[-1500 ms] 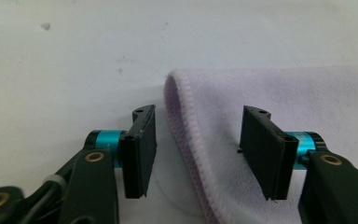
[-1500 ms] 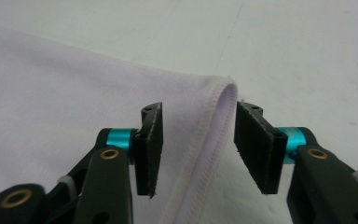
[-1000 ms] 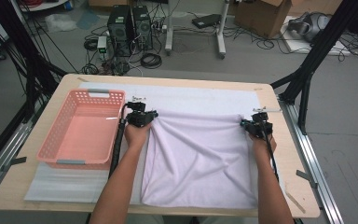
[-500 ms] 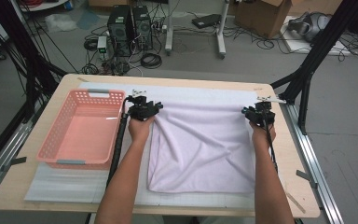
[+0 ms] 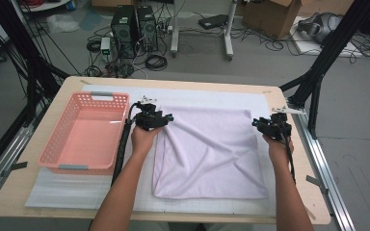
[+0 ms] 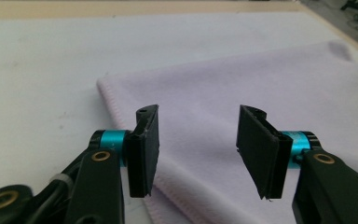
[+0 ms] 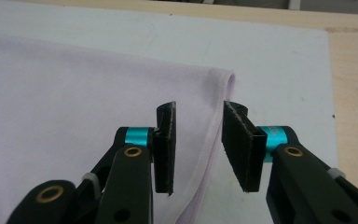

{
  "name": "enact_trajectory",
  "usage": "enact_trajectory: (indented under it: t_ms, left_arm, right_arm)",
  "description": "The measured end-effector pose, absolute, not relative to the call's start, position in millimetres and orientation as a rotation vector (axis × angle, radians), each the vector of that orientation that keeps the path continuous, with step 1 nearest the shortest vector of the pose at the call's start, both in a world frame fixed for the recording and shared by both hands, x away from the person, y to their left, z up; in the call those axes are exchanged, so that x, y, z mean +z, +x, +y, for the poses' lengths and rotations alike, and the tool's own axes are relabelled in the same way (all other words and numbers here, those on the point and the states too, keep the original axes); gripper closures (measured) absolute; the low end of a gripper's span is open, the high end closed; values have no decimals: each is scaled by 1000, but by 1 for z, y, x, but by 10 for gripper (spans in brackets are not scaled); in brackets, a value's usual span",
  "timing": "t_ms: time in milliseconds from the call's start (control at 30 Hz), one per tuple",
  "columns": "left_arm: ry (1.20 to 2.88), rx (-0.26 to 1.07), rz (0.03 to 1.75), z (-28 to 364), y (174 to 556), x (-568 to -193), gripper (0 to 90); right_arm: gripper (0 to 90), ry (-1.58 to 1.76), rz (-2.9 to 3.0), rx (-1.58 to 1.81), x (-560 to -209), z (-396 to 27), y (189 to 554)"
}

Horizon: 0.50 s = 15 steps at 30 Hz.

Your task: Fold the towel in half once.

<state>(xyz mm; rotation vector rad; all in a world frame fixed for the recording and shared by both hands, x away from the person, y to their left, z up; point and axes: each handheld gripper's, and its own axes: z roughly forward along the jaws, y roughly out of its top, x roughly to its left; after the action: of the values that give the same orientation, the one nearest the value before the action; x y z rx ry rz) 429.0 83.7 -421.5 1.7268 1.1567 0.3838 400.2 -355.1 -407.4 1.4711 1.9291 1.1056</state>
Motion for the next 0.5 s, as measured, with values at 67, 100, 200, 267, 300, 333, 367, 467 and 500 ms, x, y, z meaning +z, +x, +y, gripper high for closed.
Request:
enact_trajectory:
  t_ms: [67, 100, 200, 267, 300, 333, 367, 467, 500]
  left_arm:
    - [1735, 364, 1155, 84, 423, -422, 508]
    - [1741, 357, 1152, 85, 420, -423, 504]
    - [1735, 353, 1130, 88, 407, -424, 498]
    - [1733, 350, 1122, 91, 398, -425, 495]
    - [1728, 348, 1122, 92, 394, -425, 495]
    - [1743, 339, 1120, 94, 390, -426, 495]
    - [1753, 336, 1110, 94, 385, -427, 491]
    - [1739, 330, 1094, 96, 368, -429, 509]
    - [1748, 328, 1084, 96, 363, -430, 525]
  right_arm:
    - [644, 1441, 1925, 1121, -401, -354, 393]
    - [642, 1422, 1918, 1126, -398, -353, 388]
    - [637, 1406, 1928, 1139, -395, -352, 376]
    - [631, 1409, 1931, 1157, -395, -353, 369]
    - [626, 1411, 1927, 1166, -395, -354, 365]
    - [621, 1410, 1932, 1170, -396, -354, 360]
    - [617, 1402, 1936, 1172, -397, -354, 356]
    - [590, 1385, 1967, 1180, -402, -352, 340]
    - [586, 1370, 1975, 1193, -404, -352, 333]
